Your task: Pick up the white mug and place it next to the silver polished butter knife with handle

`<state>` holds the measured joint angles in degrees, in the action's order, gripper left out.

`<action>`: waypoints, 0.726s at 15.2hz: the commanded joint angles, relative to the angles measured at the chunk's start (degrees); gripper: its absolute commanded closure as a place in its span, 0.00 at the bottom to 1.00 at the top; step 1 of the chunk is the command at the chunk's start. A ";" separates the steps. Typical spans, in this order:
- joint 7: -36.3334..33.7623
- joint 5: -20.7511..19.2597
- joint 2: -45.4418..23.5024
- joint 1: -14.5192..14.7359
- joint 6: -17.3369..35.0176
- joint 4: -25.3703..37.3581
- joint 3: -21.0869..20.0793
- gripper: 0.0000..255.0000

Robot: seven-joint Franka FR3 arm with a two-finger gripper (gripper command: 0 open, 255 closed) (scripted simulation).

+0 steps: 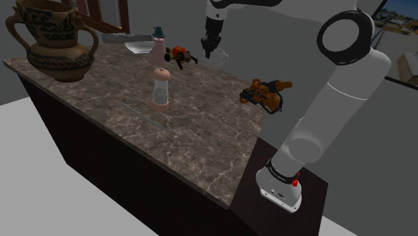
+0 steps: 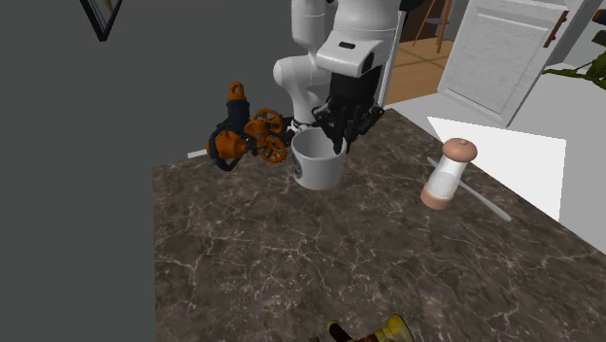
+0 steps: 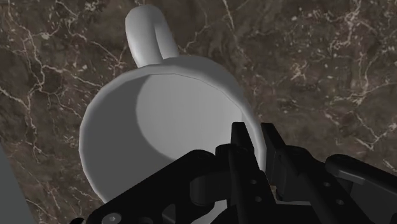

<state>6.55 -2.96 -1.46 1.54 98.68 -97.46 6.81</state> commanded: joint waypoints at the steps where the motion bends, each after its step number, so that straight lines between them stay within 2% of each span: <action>1: -2.60 -0.34 2.92 1.26 0.58 -3.63 -1.18 1.00; 11: -15.32 0.26 12.78 6.96 0.82 -14.41 -8.30 1.00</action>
<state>-7.34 -2.87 9.96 7.91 99.75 -110.69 -0.69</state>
